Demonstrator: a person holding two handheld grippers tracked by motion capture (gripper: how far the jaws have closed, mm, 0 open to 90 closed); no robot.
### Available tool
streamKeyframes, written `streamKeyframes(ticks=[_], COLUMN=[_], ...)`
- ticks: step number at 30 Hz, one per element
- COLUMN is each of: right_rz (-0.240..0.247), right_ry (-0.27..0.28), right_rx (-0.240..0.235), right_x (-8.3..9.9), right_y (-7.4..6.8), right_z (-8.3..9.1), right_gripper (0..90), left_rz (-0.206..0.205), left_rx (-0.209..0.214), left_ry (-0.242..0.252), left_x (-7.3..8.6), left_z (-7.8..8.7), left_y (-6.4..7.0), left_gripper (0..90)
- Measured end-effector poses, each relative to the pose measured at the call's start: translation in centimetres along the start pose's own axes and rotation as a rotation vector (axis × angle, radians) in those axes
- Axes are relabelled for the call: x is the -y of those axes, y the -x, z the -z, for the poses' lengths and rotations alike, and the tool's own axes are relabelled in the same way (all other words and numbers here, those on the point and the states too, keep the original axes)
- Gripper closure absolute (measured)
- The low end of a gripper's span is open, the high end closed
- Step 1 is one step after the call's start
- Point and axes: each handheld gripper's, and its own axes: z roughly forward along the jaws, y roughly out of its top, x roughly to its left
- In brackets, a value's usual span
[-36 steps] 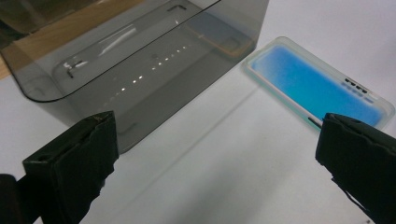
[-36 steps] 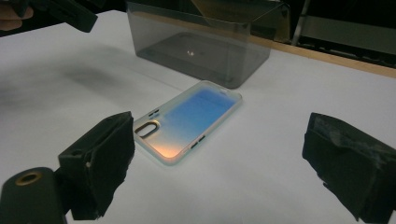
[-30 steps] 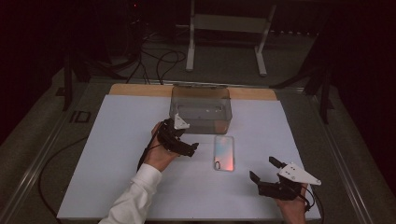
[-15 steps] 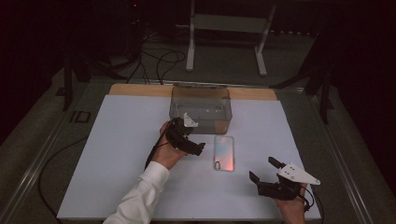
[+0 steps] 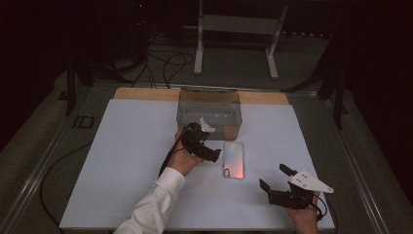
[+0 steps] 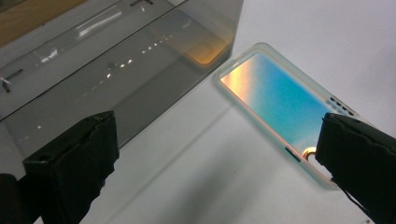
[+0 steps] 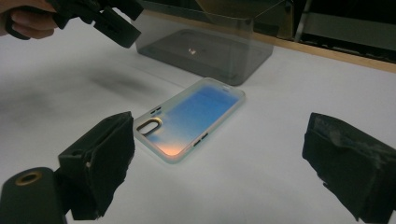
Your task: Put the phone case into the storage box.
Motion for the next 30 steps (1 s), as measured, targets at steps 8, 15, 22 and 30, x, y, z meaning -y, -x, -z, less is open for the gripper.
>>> streamKeyframes(ticks=[8,15,22,30], right_rz=[0.002,0.001,0.001,0.001], right_ry=[0.003,0.002,0.003,0.002], right_rx=[0.001,0.0,0.0,-0.002], right_x=[0.0,0.0,0.0,0.0], right_y=[0.1,0.0,0.1,0.1], right_z=[0.1,0.0,0.1,0.0], right_gripper=[9.3,9.3,9.2,9.3], left_rz=[-0.007,-0.007,0.001,0.027], left_rx=[0.001,0.007,0.011,0.03], left_ry=[-0.02,-0.04,-0.051,-0.054], left_x=[-0.3,-0.5,-0.6,-0.9], left_z=[-1.1,-2.1,-2.9,-3.7], left_y=[0.6,1.1,1.5,1.7], left_gripper=[0.3,0.4,0.6,0.7])
